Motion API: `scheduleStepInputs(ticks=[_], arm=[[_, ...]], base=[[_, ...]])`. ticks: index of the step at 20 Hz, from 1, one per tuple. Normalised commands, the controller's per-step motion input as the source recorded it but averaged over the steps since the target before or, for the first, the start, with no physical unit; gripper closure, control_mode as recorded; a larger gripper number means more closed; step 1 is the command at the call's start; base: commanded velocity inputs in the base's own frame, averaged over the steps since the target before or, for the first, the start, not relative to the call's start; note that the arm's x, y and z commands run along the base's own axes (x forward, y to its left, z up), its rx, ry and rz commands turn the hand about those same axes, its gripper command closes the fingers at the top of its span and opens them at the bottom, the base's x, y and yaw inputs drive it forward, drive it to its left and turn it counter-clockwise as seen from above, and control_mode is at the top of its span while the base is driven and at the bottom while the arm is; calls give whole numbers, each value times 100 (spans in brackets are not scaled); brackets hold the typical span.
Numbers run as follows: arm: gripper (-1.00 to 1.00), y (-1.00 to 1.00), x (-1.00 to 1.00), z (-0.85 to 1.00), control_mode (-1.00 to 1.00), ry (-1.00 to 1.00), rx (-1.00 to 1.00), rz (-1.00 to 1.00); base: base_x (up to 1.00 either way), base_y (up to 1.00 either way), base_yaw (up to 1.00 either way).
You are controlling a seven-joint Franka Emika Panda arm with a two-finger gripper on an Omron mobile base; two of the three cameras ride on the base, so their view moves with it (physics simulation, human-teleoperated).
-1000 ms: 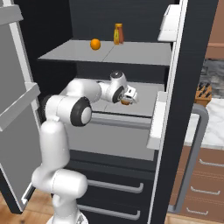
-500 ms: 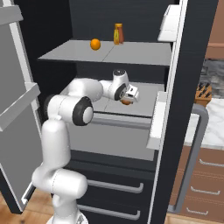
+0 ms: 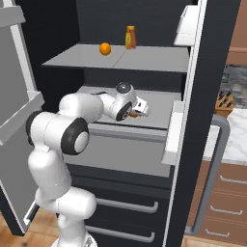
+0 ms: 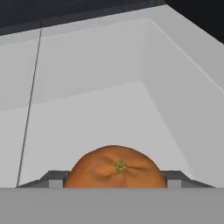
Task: Pick the tangerine and orange from the fridge and place them on the plate next to the blender to make a fruit smoothie.
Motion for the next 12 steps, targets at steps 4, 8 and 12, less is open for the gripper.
scheduleStepInputs(ticks=[4, 8, 12], arm=[[100, 36, -100, 77, -100, -6, -4, -2], [100, 18, -100, 100, -100, 0, -7, -1], [100, 19, -100, 100, -100, 7, 0, 0]], base=[[0, 0, 0], [0, 0, 0], [0, 0, 0]])
